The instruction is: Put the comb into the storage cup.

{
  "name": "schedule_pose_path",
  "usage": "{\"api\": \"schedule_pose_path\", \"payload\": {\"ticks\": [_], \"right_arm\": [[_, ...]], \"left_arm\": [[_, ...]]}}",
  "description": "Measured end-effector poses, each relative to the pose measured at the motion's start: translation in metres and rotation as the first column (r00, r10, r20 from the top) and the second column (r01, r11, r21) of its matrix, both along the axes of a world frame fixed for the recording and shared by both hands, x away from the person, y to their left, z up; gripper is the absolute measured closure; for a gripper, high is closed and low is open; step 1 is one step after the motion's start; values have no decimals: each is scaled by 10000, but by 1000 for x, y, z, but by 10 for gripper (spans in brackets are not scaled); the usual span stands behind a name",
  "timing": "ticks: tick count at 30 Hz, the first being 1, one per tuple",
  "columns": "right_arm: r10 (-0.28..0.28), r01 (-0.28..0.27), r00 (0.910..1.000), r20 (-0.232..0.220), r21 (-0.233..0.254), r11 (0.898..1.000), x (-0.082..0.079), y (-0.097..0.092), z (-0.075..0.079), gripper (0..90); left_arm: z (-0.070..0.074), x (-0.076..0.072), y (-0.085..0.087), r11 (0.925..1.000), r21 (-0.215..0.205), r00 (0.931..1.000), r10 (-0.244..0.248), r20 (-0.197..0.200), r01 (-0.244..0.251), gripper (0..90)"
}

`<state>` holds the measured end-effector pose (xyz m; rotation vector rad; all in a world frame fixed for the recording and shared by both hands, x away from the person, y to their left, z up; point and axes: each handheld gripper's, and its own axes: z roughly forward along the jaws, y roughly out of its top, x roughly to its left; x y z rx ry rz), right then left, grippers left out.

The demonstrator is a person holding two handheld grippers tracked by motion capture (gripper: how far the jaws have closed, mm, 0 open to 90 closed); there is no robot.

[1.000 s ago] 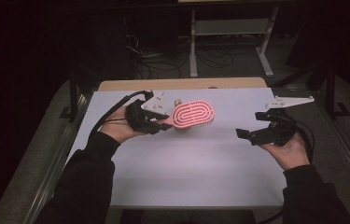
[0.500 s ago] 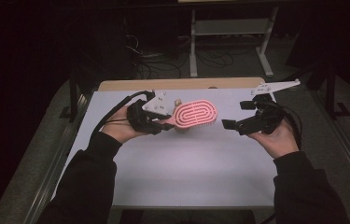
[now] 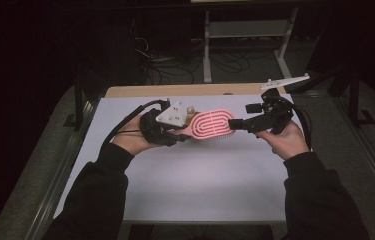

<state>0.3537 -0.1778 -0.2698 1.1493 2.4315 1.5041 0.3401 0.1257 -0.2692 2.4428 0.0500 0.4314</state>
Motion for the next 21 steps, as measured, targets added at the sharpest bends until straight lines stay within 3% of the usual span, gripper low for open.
{"api": "schedule_pose_path", "payload": {"ticks": [4,8,11,14,16,18,21], "right_arm": [[50,-47,9990,-455,65,10000,3,4,-1,0],[227,-106,9905,-1360,890,9960,8,1,-4,0],[500,-149,9790,-1974,1757,9843,12,-4,-5,53],[859,-145,9623,-2581,2664,9638,13,-10,-7,143],[900,1,9529,-2896,2971,9548,15,-12,-9,192],[876,119,9461,-3118,3037,9527,15,-13,-9,216],[1206,0,9365,-3293,3440,9390,16,-13,-11,271]], "left_arm": [[0,-1,-2,9998,-201,9999,-64,110,66,700],[0,-3,-4,9992,-388,9998,-14,214,22,700],[1,-5,-6,9990,-447,9996,-12,276,24,700],[2,-5,-6,9985,-553,9994,36,338,-17,701],[2,-4,-6,9980,-617,9992,122,388,-98,701],[2,-4,-6,9976,-674,9991,169,386,-142,701],[0,-4,-6,9969,-768,9990,191,413,-158,701]]}}
